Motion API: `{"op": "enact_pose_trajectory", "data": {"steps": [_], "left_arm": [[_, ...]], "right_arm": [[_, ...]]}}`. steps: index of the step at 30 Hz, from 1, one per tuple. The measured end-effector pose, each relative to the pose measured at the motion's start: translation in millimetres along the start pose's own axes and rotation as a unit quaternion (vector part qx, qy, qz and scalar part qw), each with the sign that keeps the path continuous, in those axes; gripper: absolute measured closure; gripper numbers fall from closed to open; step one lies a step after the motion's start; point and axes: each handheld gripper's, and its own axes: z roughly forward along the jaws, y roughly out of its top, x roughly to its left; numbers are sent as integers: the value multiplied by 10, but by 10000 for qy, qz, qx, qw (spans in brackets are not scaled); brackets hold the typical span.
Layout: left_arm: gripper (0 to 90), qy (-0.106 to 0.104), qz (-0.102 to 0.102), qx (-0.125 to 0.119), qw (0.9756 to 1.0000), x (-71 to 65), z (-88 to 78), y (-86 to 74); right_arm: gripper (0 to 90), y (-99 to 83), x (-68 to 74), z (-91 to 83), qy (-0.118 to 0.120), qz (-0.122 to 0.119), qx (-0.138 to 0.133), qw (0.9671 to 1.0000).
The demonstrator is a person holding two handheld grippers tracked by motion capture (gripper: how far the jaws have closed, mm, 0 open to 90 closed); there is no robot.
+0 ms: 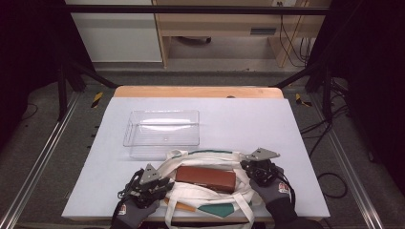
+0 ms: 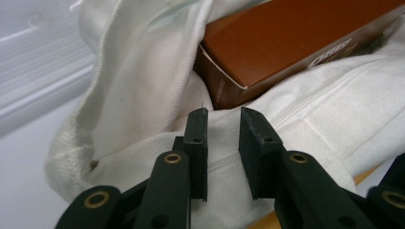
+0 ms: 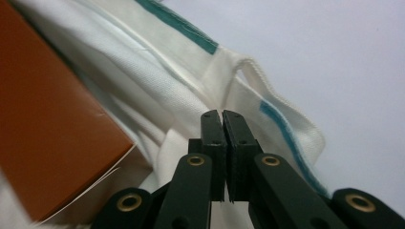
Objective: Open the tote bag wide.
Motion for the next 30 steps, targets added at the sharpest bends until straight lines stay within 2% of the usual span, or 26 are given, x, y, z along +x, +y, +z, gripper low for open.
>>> {"op": "enact_pose_trajectory", "data": {"steps": [4, 9, 11, 14, 16, 17, 18, 21, 23, 25, 26, 28, 30], "left_arm": [[727, 70, 119, 79, 9999, -34, 25, -8], [727, 67, 106, 74, 9999, -29, 22, 8], [727, 65, 102, 76, 9999, -27, 18, 14], [704, 53, 66, -5, 10000, -12, -19, 53], [690, -54, 60, -304, 9995, 5, -102, 130], [676, -54, 60, -304, 9995, 5, -102, 130], [673, 66, 152, -498, 9986, 9, -155, 203], [672, 200, 221, -582, 9979, 53, -162, 327], [673, 243, 221, -566, 9979, 89, -115, 378], [674, 266, 247, -520, 9980, 101, -80, 392], [675, 337, 257, -425, 9982, 113, -9, 399], [678, 457, 221, -367, 9980, 126, 39, 406], [694, 483, 228, -379, 9979, 132, 68, 414]], "right_arm": [[890, -10, -52, 119, -10, 83, 108, 9999], [890, -67, -45, 256, 30, 110, 274, 9996], [890, -68, -43, 262, 16, 90, 296, 9995], [880, -65, -49, 219, 25, 63, 185, 9998], [849, -42, -52, 21, 131, 180, -278, 9994], [849, -42, -52, 21, 131, 180, -278, 9994], [853, -41, -34, -162, 210, 229, -578, 9978], [881, -58, 64, -394, 542, 204, -814, 9950], [897, -105, 178, -461, 824, 119, -753, 9937], [900, -170, 293, -456, 1024, 42, -613, 9928], [900, -195, 333, -441, 1119, 27, -522, 9923], [900, -226, 387, -396, 1270, 37, -361, 9912], [900, -245, 414, -355, 1338, 26, -240, 9907]]}}
